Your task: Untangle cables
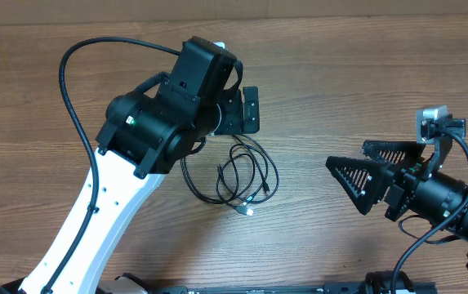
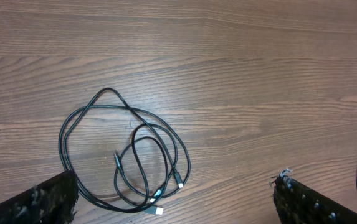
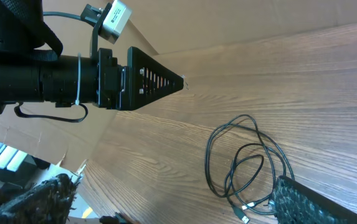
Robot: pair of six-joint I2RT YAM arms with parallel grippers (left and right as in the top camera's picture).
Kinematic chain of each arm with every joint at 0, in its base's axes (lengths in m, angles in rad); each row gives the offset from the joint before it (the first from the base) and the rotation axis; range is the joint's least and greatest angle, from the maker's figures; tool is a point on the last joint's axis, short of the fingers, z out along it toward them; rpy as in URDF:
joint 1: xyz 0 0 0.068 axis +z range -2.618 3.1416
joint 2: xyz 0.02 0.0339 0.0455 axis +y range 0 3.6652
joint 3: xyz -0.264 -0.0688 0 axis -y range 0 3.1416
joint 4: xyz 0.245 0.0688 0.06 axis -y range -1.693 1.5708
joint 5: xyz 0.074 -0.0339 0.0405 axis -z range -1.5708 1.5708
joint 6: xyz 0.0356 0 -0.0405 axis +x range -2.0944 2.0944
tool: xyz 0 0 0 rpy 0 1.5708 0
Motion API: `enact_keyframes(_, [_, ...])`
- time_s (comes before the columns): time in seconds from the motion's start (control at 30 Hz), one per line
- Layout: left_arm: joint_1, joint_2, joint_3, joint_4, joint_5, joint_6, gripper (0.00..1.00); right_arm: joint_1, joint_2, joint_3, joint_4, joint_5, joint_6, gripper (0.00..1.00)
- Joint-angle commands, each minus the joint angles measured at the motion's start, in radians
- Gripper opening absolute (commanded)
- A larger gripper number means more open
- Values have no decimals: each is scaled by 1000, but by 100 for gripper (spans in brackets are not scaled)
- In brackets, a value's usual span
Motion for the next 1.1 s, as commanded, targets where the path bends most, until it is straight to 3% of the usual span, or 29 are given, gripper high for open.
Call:
enact_keyframes(0.0, [0, 2, 0, 1, -16, -9, 99, 4, -3, 19, 3, 9, -11, 100])
enact_keyframes(0.17, [0, 2, 0, 1, -16, -9, 100, 4, -2, 19, 56, 105, -8, 100])
enact_keyframes(0.67, [0, 1, 0, 1, -16, -9, 99, 5, 32, 15, 79, 147, -8, 100])
enact_keyframes(1.07, [0, 1, 0, 1, -16, -9, 100, 11, 132, -74, -388, 95, -54, 100])
